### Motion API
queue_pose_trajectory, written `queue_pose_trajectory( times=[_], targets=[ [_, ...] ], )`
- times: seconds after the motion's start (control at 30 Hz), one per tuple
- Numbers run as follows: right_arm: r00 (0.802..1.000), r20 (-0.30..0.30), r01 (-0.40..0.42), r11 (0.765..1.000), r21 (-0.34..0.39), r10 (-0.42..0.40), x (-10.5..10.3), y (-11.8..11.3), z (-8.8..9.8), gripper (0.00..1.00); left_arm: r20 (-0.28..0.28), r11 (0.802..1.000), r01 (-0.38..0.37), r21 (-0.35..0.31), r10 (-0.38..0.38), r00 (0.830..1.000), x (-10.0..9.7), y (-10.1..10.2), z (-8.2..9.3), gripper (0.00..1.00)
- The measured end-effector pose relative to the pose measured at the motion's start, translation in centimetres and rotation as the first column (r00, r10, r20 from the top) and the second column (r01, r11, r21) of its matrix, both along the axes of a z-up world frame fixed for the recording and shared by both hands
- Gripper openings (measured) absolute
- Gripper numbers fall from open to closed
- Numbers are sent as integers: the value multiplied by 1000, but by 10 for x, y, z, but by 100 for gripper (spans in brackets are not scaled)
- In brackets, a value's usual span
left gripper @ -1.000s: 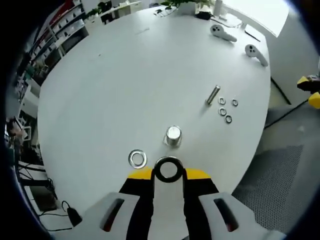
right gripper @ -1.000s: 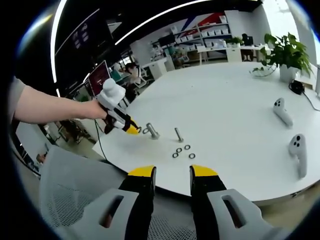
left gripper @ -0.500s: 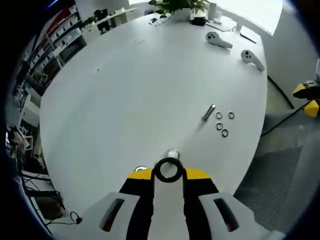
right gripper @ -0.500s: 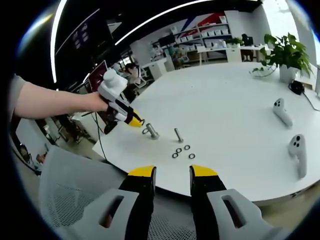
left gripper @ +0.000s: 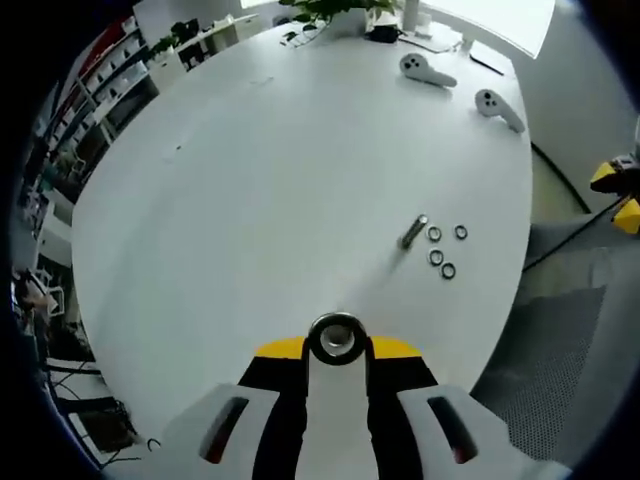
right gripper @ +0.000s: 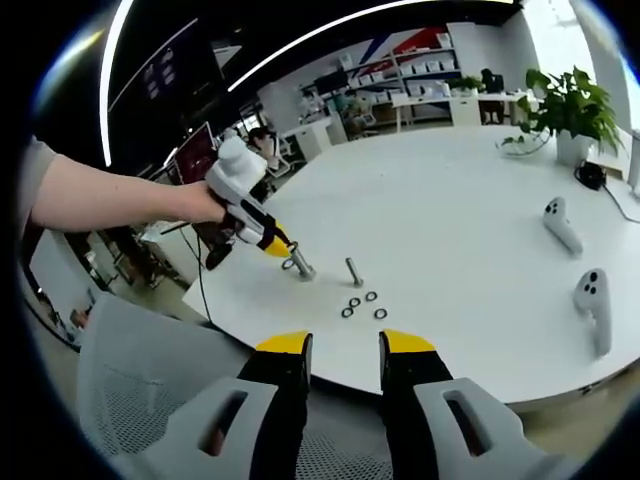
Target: Place the washer onto the threaded stud by aligning its center hole with the stud, sliding it down to the base, and recovering from edge contact or off-axis alignment until the washer reaches the visible bottom stop.
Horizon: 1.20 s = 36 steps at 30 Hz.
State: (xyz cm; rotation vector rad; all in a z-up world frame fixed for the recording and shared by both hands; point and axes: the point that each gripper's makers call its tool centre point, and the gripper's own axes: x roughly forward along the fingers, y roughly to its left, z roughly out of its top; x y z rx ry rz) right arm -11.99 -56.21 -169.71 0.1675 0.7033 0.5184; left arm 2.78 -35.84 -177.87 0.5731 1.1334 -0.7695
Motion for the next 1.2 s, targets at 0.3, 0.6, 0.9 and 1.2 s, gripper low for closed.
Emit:
queue_pose_trajectory(
  times=[0.3,0.6,0.9,1.2],
  targets=[
    [1000,8,6,1000,-8,-6,1,-1,1,29,-5,1000,22,8,-22,1000,1,-1,-3,19],
    [1000,7,6,1000,-13,-5,1,-2,0,29,-18,999,46,26,-45,999,-2,-1,-7,19],
    [1000,7,10,1000,-15,-10,1,-3,0,29,-26,995,86,57,-84,996,0,-5,-18,19],
    [1000,5,13,1000,-18,-13,2,-3,-1,29,-28,992,108,68,-107,994,3,-8,-25,19]
  ],
)
